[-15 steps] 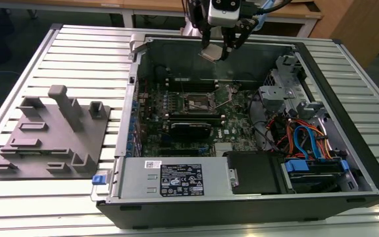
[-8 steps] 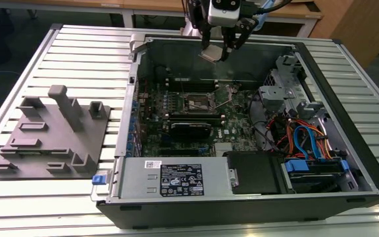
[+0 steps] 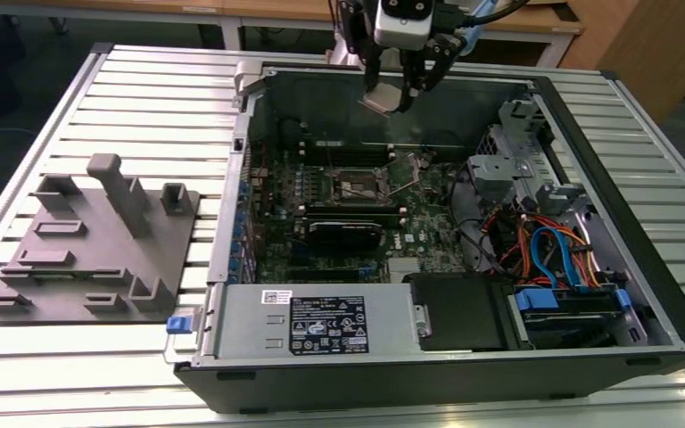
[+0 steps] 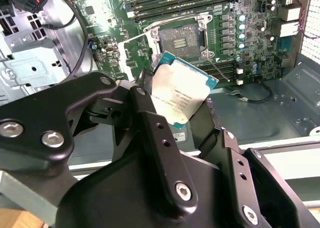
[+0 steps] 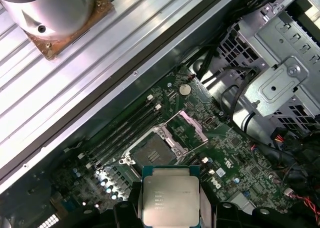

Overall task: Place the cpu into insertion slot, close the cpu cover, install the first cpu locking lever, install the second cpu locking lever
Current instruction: 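Place the cpu into insertion slot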

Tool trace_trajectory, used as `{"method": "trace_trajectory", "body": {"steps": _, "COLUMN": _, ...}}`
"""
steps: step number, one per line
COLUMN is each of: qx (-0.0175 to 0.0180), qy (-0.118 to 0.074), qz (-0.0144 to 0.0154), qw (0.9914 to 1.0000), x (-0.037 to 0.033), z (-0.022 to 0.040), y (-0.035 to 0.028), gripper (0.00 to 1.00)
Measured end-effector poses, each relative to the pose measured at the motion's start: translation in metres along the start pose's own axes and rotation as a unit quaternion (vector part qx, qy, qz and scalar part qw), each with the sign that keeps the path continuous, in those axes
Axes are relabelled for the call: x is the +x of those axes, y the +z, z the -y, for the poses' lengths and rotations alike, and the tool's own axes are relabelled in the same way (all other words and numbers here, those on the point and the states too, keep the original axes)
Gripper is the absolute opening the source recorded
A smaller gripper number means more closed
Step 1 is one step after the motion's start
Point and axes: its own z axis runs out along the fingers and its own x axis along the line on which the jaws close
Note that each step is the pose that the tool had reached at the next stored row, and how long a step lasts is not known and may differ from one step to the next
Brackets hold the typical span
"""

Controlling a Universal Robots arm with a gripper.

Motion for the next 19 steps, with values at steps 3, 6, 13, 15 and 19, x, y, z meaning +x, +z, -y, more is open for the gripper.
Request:
{"method": "trace_trajectory", "body": {"steps": 3, "qx": 0.0011, "qy": 0.014, "qz": 0.0008, "qw": 0.99990, "x": 0.0000, "z": 0.0001, "y": 0.0010, "gripper": 0.54}}
{"method": "trace_trajectory", "body": {"steps": 6, "qx": 0.0022, "qy": 0.028, "qz": 0.0013, "qw": 0.99960, "x": 0.0000, "z": 0.0001, "y": 0.0019, "gripper": 0.54}}
{"method": "trace_trajectory", "body": {"steps": 13, "qx": 0.0038, "qy": 0.059, "qz": 0.0021, "qw": 0.99825, "x": 0.0000, "z": 0.0002, "y": 0.0034, "gripper": 0.54}}
{"method": "trace_trajectory", "body": {"steps": 15, "qx": 0.0041, "qy": 0.067, "qz": 0.0024, "qw": 0.99773, "x": 0.0000, "z": 0.0002, "y": 0.0036, "gripper": 0.54}}
{"method": "trace_trajectory", "body": {"steps": 19, "qx": 0.0048, "qy": 0.080, "qz": 0.0027, "qw": 0.99681, "x": 0.0000, "z": 0.0003, "y": 0.0040, "gripper": 0.54}}
